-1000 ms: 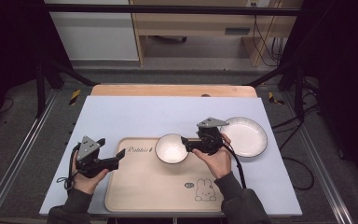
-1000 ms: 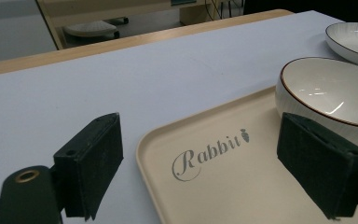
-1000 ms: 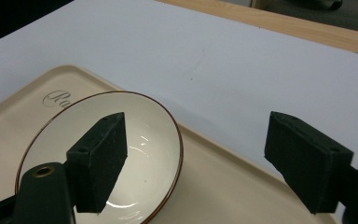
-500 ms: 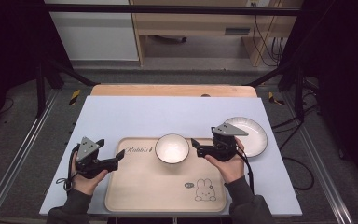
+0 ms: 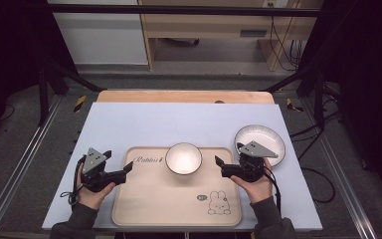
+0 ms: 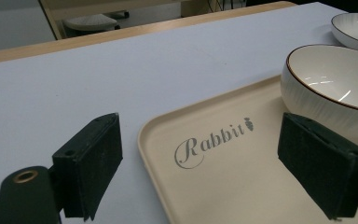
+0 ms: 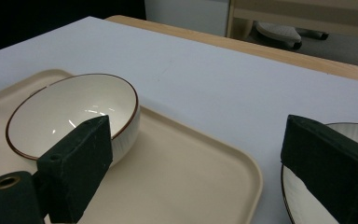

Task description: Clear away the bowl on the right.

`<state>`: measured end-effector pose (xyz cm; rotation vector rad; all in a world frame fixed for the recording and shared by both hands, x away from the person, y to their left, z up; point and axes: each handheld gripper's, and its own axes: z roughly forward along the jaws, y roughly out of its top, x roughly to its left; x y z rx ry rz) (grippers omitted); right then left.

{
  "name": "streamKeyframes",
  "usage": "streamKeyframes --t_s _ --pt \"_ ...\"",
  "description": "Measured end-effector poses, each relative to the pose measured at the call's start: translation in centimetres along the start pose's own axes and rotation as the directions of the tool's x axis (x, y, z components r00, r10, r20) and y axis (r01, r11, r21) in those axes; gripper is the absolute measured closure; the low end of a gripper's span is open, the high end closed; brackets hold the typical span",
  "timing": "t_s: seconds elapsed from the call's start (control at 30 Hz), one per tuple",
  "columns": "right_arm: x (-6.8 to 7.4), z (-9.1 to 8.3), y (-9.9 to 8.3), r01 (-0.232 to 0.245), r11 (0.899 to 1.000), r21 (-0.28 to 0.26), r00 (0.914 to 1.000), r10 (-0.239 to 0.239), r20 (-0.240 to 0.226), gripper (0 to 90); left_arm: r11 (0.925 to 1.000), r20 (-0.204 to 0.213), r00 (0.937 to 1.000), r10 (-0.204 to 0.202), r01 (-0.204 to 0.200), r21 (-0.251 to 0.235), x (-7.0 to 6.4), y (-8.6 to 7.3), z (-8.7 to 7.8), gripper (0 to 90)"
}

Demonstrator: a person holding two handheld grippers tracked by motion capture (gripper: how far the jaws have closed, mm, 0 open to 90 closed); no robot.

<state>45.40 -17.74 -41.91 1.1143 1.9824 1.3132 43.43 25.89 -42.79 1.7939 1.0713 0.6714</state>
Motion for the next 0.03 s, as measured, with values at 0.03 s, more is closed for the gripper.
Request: streamKeyframes --t_s 0.03 --pt "-0.10 -0.11 -0.17 -0.004 1.000 -0.004 1.0000 0.004 0.001 9.0 1.0000 0.000 1.0000 0.000 0.000 0.002 0.02 -0.06 0.02 13.5"
